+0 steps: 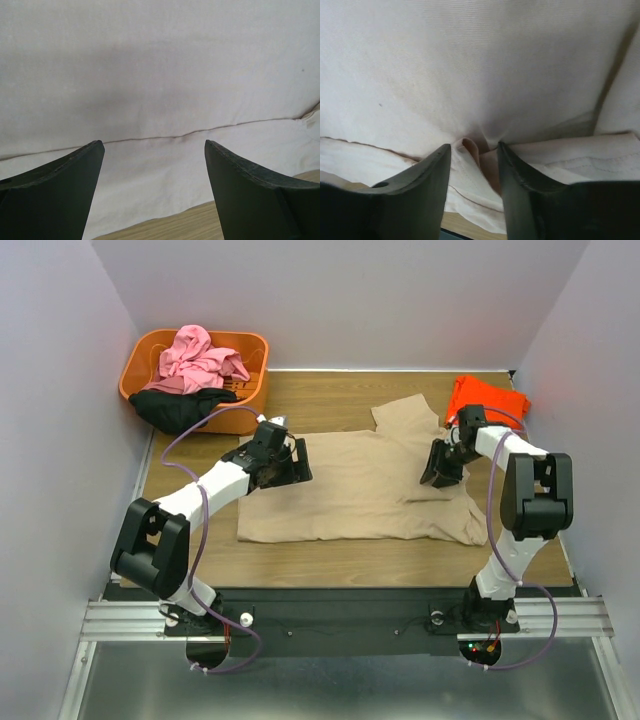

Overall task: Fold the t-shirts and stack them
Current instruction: Fold the tshirt

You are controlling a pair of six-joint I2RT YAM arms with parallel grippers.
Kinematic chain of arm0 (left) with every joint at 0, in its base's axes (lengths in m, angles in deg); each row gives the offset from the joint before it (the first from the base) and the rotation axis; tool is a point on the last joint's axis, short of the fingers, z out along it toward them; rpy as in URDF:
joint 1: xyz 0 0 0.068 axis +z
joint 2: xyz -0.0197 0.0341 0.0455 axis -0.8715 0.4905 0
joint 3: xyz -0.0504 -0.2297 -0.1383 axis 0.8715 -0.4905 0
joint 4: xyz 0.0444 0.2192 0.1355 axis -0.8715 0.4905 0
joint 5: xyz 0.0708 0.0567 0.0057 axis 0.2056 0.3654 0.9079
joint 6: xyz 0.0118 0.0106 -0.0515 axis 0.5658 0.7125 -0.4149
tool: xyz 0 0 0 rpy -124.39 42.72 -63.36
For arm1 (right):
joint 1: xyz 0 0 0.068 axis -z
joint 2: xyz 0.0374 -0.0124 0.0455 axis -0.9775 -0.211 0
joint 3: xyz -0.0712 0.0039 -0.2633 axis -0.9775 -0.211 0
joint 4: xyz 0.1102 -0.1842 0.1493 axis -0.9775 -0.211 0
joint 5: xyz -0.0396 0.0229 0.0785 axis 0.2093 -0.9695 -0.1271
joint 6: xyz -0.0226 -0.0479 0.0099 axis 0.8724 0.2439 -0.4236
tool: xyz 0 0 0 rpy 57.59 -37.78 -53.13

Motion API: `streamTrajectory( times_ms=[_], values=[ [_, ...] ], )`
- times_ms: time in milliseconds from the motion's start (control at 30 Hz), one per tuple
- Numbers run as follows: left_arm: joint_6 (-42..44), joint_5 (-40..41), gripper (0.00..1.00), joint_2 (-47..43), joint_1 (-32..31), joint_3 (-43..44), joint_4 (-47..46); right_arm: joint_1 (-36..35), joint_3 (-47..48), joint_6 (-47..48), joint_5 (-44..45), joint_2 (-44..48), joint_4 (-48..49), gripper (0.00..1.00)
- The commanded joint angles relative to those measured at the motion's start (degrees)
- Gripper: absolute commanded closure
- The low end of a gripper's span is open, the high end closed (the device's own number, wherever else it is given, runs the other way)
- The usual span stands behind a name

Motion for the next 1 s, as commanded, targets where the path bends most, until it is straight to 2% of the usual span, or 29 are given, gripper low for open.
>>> streamTrajectory(
  times_ms=[0, 133, 333, 367, 533, 733, 967],
  values=[
    [-0.32, -0.42, 0.06, -2.52, -0.38, -0.61, -0.72, -1.5, -0.49, 1.19, -1.92, -0.02, 2.21, 0.57],
    [-0.49, -0.16, 0.07, -2.52, -0.38, -0.96, -0.54, -3.08, -0.05, 0.4, -2.36, 0.15, 2.48, 0.64],
    [-0.67, -0.25, 0.07, -2.7, -0.38, -1.75, -0.63, -3.25, 0.65, 0.49, -2.54, -1.78, 2.48, 0.81],
    [-0.76, -0.25, 0.07, -2.87, -0.38, -1.84, -0.54, -3.25, 1.26, 0.4, -2.54, -2.04, 2.48, 0.86],
    [-1.02, -0.16, 0.07, -3.14, -0.38, -2.46, -0.54, -3.43, 4.86, 0.57, -3.24, -3.62, 2.39, 0.99],
    [-0.93, -0.16, 0.07, -3.13, -0.38, -2.37, -0.63, -5.71, 11.89, 0.57, -5.0, -8.98, 2.13, 0.99],
    [-1.2, -0.16, 0.07, -3.57, -0.38, -2.98, -0.36, -8.09, 20.32, 1.89, -5.17, -15.22, 0.11, 0.92]
  ],
)
